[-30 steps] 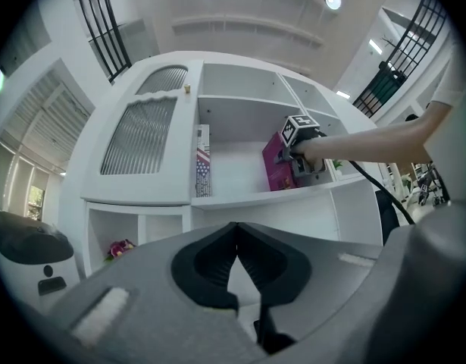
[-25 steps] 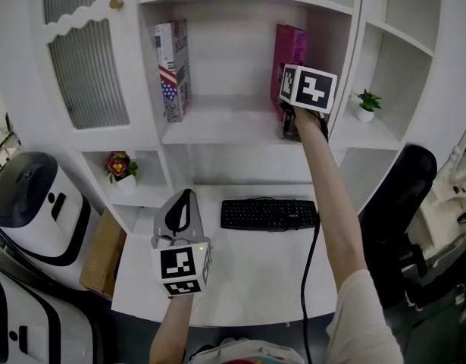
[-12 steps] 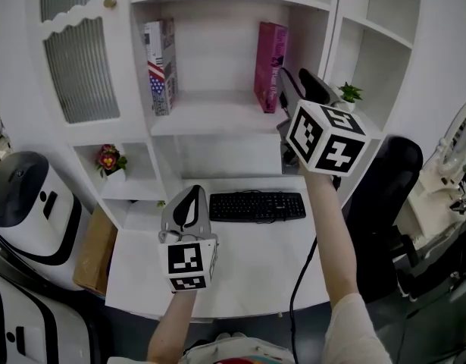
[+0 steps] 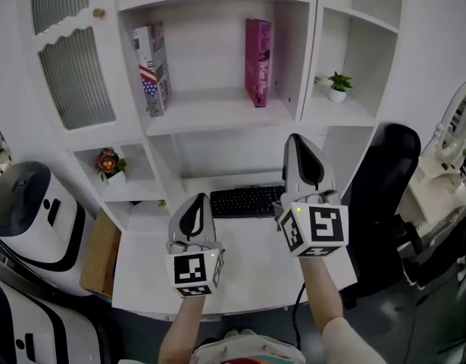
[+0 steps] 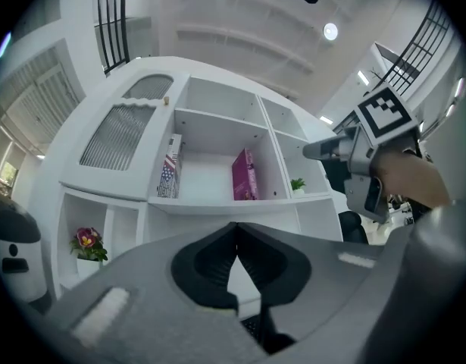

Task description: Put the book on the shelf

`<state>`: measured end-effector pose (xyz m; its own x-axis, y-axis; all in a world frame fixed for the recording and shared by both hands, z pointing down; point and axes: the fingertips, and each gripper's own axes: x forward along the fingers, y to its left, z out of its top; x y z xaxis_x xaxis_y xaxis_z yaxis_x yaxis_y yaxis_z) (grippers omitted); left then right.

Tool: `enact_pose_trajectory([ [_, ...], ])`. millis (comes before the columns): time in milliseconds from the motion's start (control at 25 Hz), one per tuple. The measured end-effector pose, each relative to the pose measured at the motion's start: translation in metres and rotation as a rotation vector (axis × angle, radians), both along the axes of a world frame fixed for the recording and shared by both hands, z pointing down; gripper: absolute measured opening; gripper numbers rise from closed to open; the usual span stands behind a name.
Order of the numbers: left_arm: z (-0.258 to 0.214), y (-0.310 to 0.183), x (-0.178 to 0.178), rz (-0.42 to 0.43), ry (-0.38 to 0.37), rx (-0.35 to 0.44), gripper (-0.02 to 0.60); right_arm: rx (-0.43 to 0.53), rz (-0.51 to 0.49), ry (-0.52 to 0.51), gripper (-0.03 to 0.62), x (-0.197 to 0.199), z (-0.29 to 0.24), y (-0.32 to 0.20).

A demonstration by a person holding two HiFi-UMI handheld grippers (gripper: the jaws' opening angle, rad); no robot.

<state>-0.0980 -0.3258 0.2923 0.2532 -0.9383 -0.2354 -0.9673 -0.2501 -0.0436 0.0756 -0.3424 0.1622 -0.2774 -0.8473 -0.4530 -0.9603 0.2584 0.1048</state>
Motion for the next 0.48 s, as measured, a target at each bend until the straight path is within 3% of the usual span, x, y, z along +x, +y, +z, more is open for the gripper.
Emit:
enact_pose_trajectory([
  [200, 0.021, 0.01, 0.002, 0.007, 0.016, 0.001, 0.002, -0.104, -0.074, -0.089, 0.003, 0.005, 0.079, 0.016],
  [480, 0.051, 0.02, 0.007, -0.013, 0.02, -0.03, 0.002, -0.254, -0.06, -0.057, 0.003, 0.006, 0.171, 0.037],
])
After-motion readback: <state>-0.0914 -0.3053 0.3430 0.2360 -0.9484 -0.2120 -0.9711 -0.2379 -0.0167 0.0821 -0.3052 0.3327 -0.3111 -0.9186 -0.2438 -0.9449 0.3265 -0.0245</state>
